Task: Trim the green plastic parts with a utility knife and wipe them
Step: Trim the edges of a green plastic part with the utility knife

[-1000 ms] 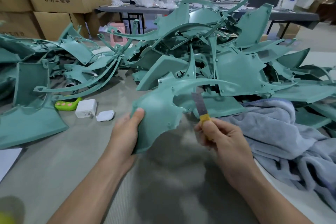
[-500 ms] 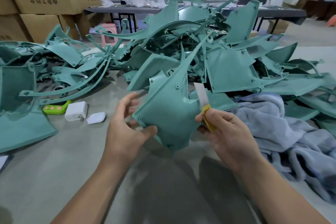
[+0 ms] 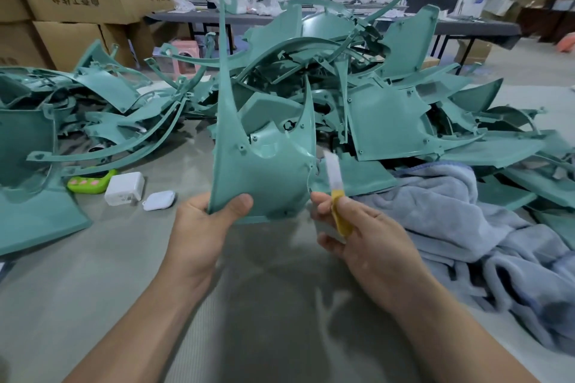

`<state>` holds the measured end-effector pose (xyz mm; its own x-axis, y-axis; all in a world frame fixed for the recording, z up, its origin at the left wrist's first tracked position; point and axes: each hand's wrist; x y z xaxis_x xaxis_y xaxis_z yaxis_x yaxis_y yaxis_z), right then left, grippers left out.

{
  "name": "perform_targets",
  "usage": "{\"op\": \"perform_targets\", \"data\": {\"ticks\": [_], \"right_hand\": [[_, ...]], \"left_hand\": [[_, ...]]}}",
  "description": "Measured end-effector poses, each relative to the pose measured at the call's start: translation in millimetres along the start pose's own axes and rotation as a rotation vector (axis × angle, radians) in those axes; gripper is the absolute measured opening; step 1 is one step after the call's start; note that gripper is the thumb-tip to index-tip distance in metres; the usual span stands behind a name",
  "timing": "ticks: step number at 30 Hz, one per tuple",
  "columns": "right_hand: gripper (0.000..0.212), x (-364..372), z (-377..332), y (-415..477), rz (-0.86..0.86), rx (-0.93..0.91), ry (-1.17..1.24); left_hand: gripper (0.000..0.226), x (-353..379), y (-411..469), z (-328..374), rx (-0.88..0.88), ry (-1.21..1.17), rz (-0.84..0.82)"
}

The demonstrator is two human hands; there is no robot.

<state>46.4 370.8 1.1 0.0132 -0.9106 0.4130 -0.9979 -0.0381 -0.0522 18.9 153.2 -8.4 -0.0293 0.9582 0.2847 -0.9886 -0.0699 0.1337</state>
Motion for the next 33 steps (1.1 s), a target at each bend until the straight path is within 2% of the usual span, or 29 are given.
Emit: {"op": "perform_targets", "data": {"ticks": [2, 4, 7, 11, 13, 15, 18, 21, 25, 30, 33], "right_hand": [[0.023, 3.3, 4.4, -1.8, -0.013, 0.019, 0.033], [0.023, 4.9, 4.3, -0.8, -0.002, -0.012, 0.039], [0.026, 4.6, 4.0, 0.1, -0.02, -0.037, -0.027], [0.028, 6.6, 3.8, -2.0, -0.082, -0.045, -0.079], [0.028, 7.9, 1.9, -1.1, -0.087, -0.065, -0.047], [0.028, 8.0, 2.0, 0.5, -0.023, -0.095, -0.051], [0.036, 7.1, 7.1, 0.0, 0.17, -0.195, -0.224], [0.039, 12.6, 15.6, -4.9, 0.142, -0.243, -0.348], [0.042, 14.6, 22.7, -0.3, 0.133, -0.166, -0.44], [0.036, 5.7, 22.9, 3.6, 0.305, -0.245, -0.899], [0.038, 7.5, 20.7, 1.1, 0.254, -0.328, -0.809]], "left_hand": [[0.023, -1.1, 2.3, -3.6, -0.134, -0.066, -0.044], [0.023, -5.8, 4.7, -8.7, -0.221, 0.005, -0.096], [0.033, -10.6, 5.5, -15.1, -0.239, 0.18, -0.084], [0.057, -14.3, 6.9, -16.5, -0.195, 0.129, -0.064], [0.055, -14.8, 7.7, -13.5, -0.197, 0.002, -0.071], [0.046, -10.8, 6.0, -11.7, -0.167, -0.087, -0.068], [0.04, -1.1, 2.0, -13.3, -0.041, 0.01, -0.011], [0.054, 5.5, 1.4, -13.6, 0.031, 0.113, -0.025], [0.049, 6.7, 0.6, -18.6, 0.012, 0.153, -0.066], [0.039, 2.2, 4.6, -22.5, -0.065, 0.049, -0.034], [0.04, 3.6, 4.5, -23.6, -0.086, 0.094, -0.064]]}}
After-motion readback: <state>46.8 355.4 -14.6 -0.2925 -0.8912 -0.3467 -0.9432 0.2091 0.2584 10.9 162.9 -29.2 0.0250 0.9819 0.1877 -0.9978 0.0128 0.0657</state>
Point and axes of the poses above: each hand's wrist, its own y-axis towards the middle knuckle, its own x-axis out of the palm, z = x × y, and after that the axes turned 3 degrees about -x, right-handed
